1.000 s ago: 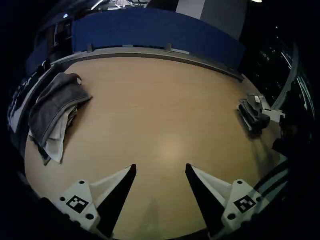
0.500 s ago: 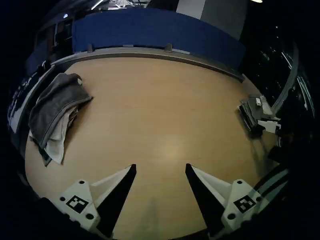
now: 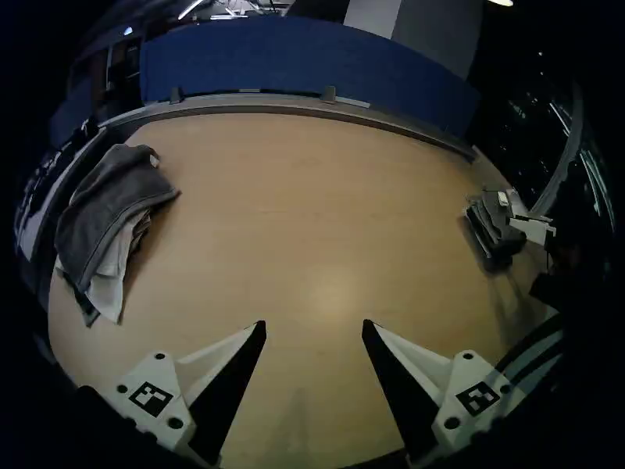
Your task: Fold towel
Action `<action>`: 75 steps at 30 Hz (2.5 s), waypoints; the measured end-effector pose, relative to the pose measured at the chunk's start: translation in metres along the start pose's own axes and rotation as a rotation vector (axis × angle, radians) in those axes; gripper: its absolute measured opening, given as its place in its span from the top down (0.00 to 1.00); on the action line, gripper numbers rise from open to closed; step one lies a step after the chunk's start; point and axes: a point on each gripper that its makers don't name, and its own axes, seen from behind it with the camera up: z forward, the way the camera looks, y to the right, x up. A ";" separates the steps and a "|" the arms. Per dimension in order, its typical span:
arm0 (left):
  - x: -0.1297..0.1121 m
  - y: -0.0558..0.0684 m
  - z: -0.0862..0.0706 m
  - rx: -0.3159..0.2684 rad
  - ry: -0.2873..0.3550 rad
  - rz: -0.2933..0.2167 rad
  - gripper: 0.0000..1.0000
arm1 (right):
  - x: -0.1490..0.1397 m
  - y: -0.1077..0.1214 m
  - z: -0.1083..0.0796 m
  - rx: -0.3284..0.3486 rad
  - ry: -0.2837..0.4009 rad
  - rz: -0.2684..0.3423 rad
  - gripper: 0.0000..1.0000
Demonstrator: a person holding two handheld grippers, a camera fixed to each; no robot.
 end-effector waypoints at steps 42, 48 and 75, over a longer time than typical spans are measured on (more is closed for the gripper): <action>-0.004 -0.013 0.009 0.033 -0.017 -0.023 0.09 | 0.022 0.032 0.082 -0.024 -0.058 -0.028 0.00; -0.002 -0.014 0.008 0.031 -0.012 -0.025 0.09 | 0.044 0.026 0.060 -0.022 -0.002 -0.023 0.00; 0.023 -0.016 0.004 -0.004 0.058 0.001 0.09 | 0.053 -0.037 -0.025 0.011 0.231 0.087 0.00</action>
